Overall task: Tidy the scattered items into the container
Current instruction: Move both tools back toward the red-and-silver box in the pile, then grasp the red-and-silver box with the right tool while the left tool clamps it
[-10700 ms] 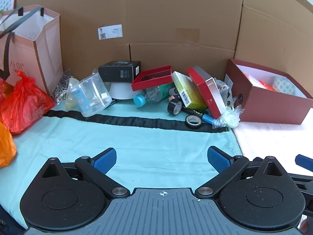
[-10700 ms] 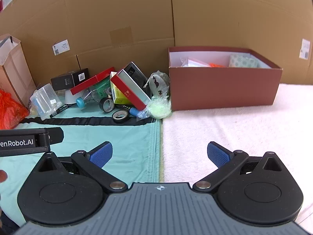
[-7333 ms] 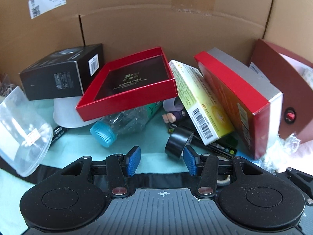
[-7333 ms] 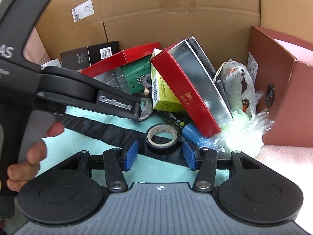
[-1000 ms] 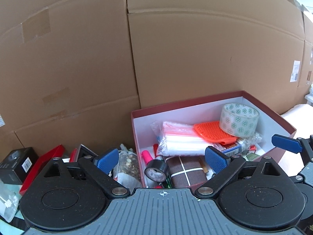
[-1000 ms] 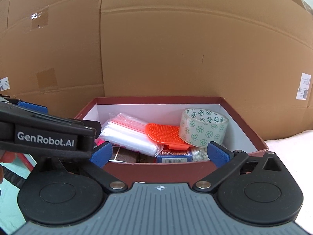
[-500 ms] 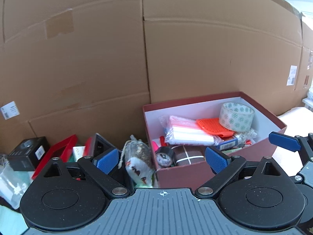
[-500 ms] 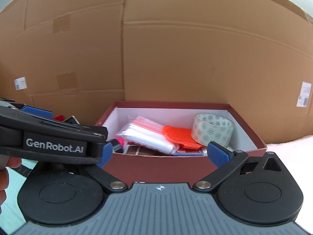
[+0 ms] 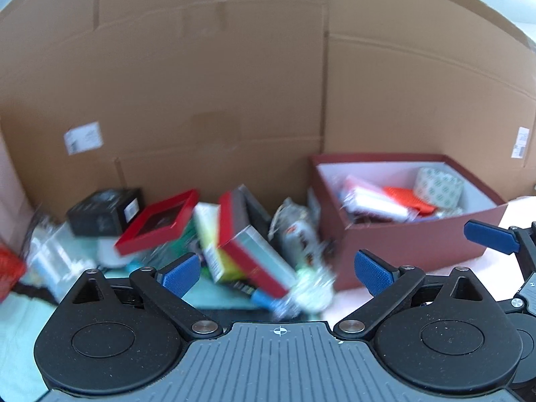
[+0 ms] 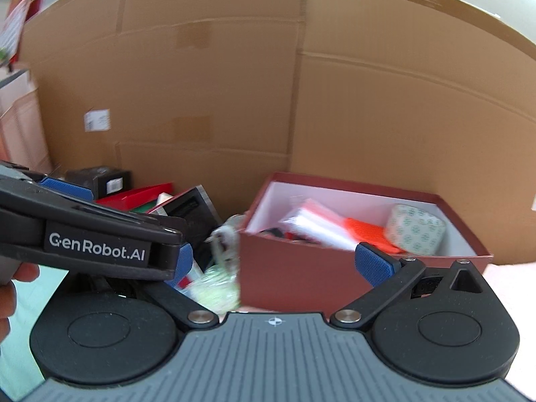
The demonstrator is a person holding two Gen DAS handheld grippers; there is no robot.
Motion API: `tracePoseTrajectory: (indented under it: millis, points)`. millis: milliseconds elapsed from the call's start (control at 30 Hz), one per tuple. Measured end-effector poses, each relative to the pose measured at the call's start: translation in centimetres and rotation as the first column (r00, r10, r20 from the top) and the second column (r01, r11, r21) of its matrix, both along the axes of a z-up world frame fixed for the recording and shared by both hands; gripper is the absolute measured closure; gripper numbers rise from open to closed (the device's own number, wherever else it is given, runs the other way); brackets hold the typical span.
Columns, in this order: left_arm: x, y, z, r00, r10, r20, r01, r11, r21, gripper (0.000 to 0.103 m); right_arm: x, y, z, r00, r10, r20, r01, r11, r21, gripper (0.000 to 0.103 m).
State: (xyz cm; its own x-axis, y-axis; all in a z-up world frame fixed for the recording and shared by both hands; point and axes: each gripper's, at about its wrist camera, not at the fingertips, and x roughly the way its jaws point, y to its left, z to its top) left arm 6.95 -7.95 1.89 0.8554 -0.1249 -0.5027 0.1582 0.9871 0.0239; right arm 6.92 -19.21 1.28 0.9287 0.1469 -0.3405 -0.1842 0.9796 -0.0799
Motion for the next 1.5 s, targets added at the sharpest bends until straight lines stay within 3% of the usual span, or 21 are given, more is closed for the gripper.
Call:
tracePoseTrajectory:
  millis: [333,533,733,1133,1500]
  points:
    - [-0.9,4.0,-1.6,0.999,0.029,-0.043,-0.028,1.000,0.013,0.000,-0.8,3.2,-1.8,0.998,0.058,-0.037,-0.056,0.997,0.043,0.000]
    - [0.4,6.3,-1.6,0.997,0.041,-0.071,-0.044,0.998,-0.040,0.000,0.0,4.7,-2.5,0.994,0.090,-0.067,-0.086,0.994,0.065,0.000]
    - [2.2,7.1,-1.2,0.997,0.024,-0.072,-0.026,0.999,-0.031,0.002,1.3,6.6,-3.2,0.991,0.104,-0.079,-0.101,0.994,0.039,0.002]
    - [6.6,6.8,-1.6,0.990,-0.061,-0.129,0.053,0.996,-0.067,0.015,4.8,8.5,-4.6,0.989,0.114,-0.089,-0.113,0.993,0.017,0.021]
    - [10.5,5.0,-1.2,0.985,-0.099,-0.142,0.086,0.992,-0.091,0.015,7.5,8.3,-5.2,0.989,0.116,-0.091,-0.113,0.993,0.035,0.030]
